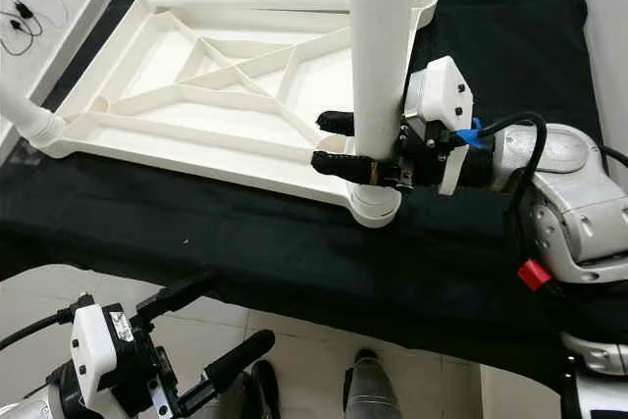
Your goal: Building children table
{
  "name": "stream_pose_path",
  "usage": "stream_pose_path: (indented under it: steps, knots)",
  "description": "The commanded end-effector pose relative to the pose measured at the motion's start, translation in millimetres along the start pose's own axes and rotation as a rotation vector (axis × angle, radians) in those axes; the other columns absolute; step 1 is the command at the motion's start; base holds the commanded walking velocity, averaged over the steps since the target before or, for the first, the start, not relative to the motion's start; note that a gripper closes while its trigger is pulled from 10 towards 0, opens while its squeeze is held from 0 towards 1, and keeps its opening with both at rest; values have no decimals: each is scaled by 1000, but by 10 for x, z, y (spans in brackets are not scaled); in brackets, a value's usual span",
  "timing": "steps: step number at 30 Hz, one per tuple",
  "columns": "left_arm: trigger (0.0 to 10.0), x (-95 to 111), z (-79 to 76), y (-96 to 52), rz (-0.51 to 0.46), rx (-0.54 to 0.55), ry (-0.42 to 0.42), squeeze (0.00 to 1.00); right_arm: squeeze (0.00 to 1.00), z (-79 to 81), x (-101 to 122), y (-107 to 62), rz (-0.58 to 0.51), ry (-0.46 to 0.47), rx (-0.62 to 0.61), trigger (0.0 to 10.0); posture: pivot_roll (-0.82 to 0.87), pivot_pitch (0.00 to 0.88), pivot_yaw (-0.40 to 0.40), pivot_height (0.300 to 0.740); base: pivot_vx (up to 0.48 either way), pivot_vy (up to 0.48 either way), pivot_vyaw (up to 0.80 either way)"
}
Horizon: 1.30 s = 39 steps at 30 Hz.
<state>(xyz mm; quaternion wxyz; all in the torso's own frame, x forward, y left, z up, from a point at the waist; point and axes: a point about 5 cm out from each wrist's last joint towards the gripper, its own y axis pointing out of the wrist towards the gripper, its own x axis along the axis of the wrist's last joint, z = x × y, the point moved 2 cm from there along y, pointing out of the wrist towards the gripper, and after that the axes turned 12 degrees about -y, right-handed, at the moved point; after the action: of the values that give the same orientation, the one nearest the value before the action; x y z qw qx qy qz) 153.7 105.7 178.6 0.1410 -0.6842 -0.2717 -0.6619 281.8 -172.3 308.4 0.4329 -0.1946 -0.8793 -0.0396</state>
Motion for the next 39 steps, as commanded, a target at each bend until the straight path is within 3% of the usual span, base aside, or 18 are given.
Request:
stream_pose_path:
  steps: [1, 11, 18, 39]
  knots:
    - [10000, -47, -9, -29, 16, 11, -12, 0, 0, 101, -31, 44, -37, 28, 47, 10000, 37, 359, 136, 740, 0, 0, 0]
    - [10000, -41, -10, -34, 17, 11, -12, 0, 0, 127, -44, 97, -54, -9, 104, 10000, 42, 360, 137, 740, 0, 0, 0]
    - [10000, -42, -14, -32, 17, 11, -12, 0, 0, 60, -136, 127, 20, -14, 79, 10000, 42, 361, 133, 740, 0, 0, 0]
    - [10000, -47, -34, -25, 15, 11, -16, 0, 0, 107, -169, 2, -12, 56, 179, 10000, 39, 356, 124, 740, 0, 0, 0]
